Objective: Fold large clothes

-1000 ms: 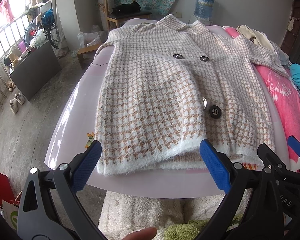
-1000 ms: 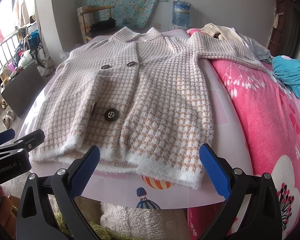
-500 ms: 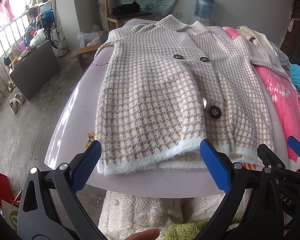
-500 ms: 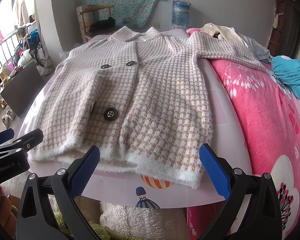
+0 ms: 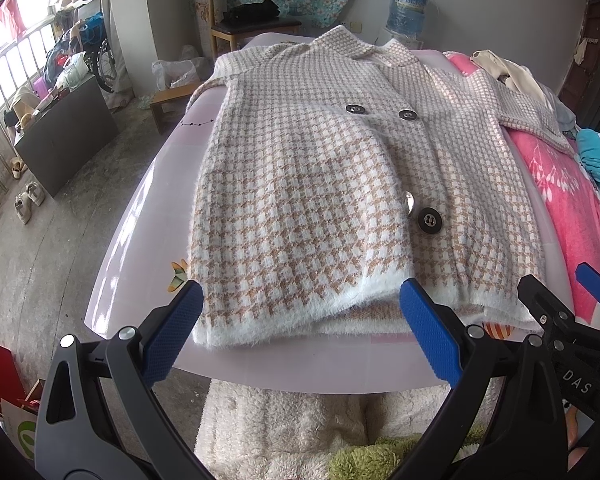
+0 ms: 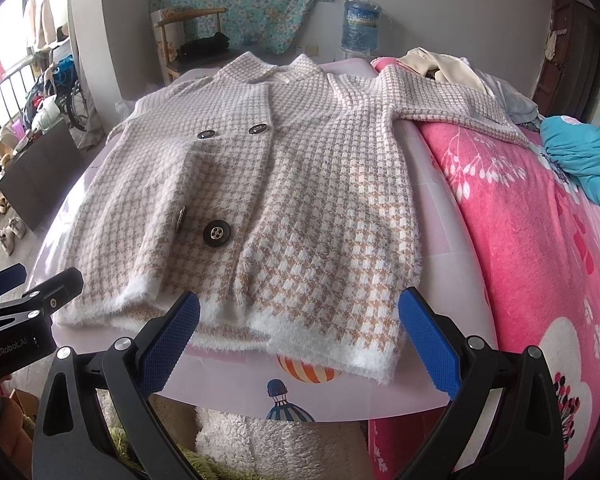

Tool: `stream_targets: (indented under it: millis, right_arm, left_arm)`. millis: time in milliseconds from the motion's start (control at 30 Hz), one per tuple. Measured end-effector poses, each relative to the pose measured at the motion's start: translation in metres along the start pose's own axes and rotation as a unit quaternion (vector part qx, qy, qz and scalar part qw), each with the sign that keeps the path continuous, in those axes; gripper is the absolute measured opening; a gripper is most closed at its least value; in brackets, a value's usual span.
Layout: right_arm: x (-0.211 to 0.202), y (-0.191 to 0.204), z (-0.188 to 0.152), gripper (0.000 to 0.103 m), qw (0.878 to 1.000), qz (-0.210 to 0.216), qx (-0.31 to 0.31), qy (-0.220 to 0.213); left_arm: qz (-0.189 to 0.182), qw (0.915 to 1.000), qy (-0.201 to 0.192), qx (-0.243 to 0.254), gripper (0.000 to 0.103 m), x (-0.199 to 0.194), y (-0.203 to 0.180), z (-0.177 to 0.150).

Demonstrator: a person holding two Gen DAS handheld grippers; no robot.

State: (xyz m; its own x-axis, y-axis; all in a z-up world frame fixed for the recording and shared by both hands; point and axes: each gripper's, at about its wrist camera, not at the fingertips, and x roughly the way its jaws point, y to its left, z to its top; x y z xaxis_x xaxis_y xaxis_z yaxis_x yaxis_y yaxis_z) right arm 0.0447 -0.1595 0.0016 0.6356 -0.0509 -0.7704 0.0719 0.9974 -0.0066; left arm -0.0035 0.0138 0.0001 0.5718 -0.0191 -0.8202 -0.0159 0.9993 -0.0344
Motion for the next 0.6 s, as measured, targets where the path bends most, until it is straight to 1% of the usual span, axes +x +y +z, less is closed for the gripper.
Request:
stream_targets:
  millis: [200,600]
  right_arm:
    - [0.0,0.001,0.008,0.097,1.0,-0.017,-0.002,-0.004]
    - [0.01,0.007,0.024,0.097,0.999,-0.04,-0.02,-0.005]
  left_arm:
    - [-0.005,1.0,0.003,0.006,0.095,0.002,0.0,0.002]
    - [0.012,0.9999,-0.001,0.0,0.095,0.013,0.003,0.018]
